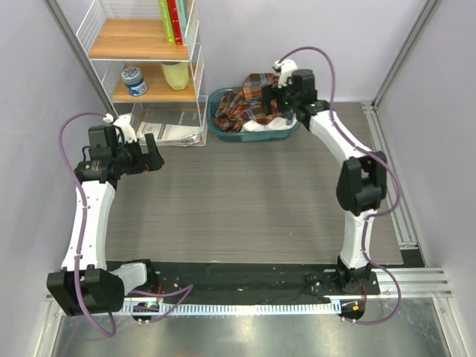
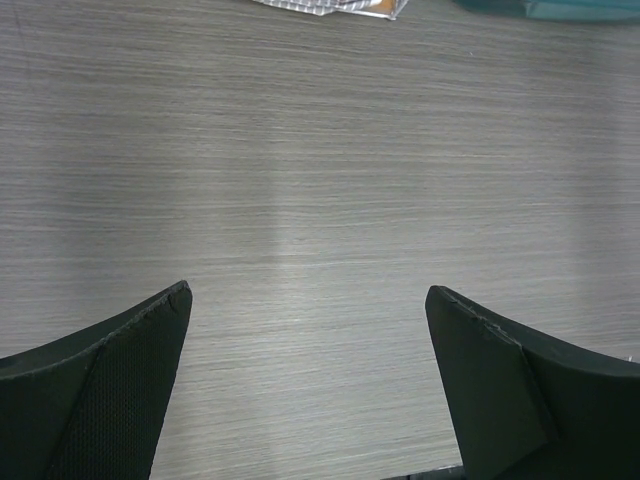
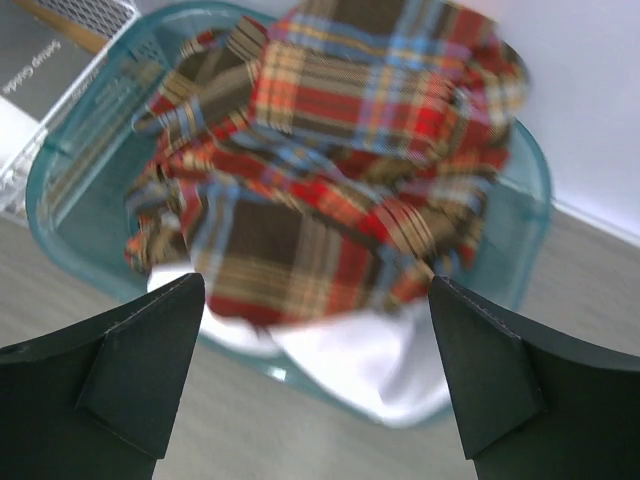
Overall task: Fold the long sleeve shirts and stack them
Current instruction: Grab the shirt from the pile
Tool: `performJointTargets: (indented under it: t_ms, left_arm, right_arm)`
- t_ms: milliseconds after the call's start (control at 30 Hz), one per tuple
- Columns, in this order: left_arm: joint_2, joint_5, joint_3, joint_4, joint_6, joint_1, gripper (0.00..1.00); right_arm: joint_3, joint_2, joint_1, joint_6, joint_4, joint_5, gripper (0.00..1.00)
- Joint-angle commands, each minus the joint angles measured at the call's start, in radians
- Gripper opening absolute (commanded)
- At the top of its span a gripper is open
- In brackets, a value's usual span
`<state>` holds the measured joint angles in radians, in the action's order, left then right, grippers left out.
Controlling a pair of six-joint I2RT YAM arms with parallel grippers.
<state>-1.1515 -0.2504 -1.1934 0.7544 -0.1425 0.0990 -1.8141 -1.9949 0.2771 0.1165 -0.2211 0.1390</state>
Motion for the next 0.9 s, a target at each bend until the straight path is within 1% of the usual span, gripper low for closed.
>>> performJointTargets:
  t_ms: [0, 67, 233, 333, 367, 600, 633, 667, 700, 733, 800, 833, 867]
  left_arm:
    - [-0.002, -0.033, 0.011, 0.006, -0.002, 0.004, 1.00]
    - [-0.001, -0.035, 0.026, 0.017, 0.011, 0.004, 1.00]
    - [0.015, 0.003, 0.048, 0.039, 0.040, 0.004, 1.00]
    - [0.024, 0.030, 0.043, 0.057, 0.055, 0.007, 1.00]
    - [0.027, 0.033, 0.043, 0.066, 0.064, 0.005, 1.00]
    - [0.070, 0.077, 0.054, 0.094, 0.075, 0.004, 1.00]
    - [0.075, 0.077, 0.055, 0.097, 0.077, 0.005, 1.00]
    - [0.076, 0.082, 0.057, 0.097, 0.080, 0.005, 1.00]
    - [0.081, 0.085, 0.057, 0.102, 0.083, 0.005, 1.00]
    - [0.084, 0.086, 0.055, 0.105, 0.087, 0.004, 1.00]
    - [0.082, 0.094, 0.054, 0.105, 0.092, 0.005, 1.00]
    - [0.084, 0.094, 0.052, 0.102, 0.093, 0.005, 1.00]
    - [0.084, 0.094, 0.052, 0.102, 0.093, 0.004, 1.00]
  right_arm:
    - [-0.186, -0.160, 0.036, -0.038, 0.118, -0.081, 1.00]
    - [-0.264, -0.220, 0.043, -0.058, 0.135, -0.096, 1.00]
    - [-0.327, -0.352, 0.083, -0.067, 0.215, -0.134, 1.00]
    - [-0.347, -0.418, 0.089, -0.090, 0.268, -0.134, 1.00]
    - [-0.353, -0.436, 0.093, -0.095, 0.299, -0.169, 1.00]
    - [-0.386, -0.559, 0.103, -0.055, 0.393, -0.190, 1.00]
    - [-0.395, -0.568, 0.103, -0.049, 0.410, -0.199, 0.96]
    - [-0.404, -0.590, 0.102, -0.044, 0.410, -0.219, 0.89]
    - [-0.415, -0.597, 0.102, -0.037, 0.407, -0.222, 0.79]
    - [-0.445, -0.602, 0.100, -0.029, 0.391, -0.220, 0.54]
    - [-0.477, -0.604, 0.096, -0.025, 0.368, -0.219, 0.28]
    - [-0.511, -0.598, 0.094, -0.025, 0.347, -0.214, 0.05]
    - [-0.530, -0.588, 0.094, -0.023, 0.336, -0.219, 0.01]
